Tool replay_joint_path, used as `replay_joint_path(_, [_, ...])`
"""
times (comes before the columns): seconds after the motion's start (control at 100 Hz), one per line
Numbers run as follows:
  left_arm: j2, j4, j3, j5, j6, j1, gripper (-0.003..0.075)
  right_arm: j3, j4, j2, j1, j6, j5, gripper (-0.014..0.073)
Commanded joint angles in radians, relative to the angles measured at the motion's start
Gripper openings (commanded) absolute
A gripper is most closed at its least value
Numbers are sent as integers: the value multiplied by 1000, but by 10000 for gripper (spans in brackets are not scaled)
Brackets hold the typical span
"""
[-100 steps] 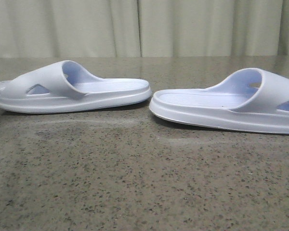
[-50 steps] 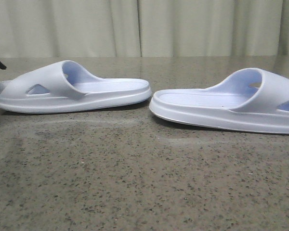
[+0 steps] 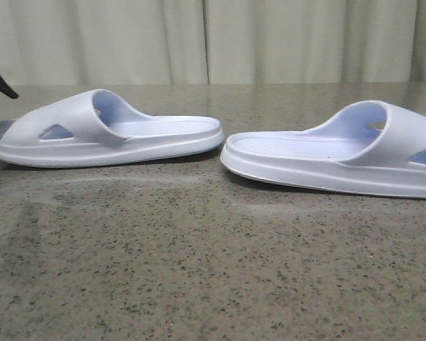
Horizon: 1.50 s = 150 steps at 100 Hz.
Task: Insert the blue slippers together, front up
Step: 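Grasp the heel rim of the slipper with the left gripper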
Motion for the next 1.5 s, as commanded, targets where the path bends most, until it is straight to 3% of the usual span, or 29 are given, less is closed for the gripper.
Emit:
replay_joint_path(0.0, [10,-22,-36,0,24,-8,538,-33,3,17,-6,-1,-95,414])
replay_joint_path(0.36, [103,-28,-90,14,26,-115,536,-33,3,20,-6,-1,-104,414])
replay_joint_path(0.59, [119,-28,-90,16,26,-125,524,-33,3,20,-6,-1,-104,414])
replay_joint_path(0.78, [119,46,-90,20,26,-125,380,-33,3,20,-6,-1,-104,414])
replay_joint_path(1.11, [119,83,-90,15,26,-125,15,-33,3,20,-6,-1,-104,414])
replay_joint_path(1.49, [91,81,-90,-17,104,-125,31,-33,3,20,-6,-1,-104,414])
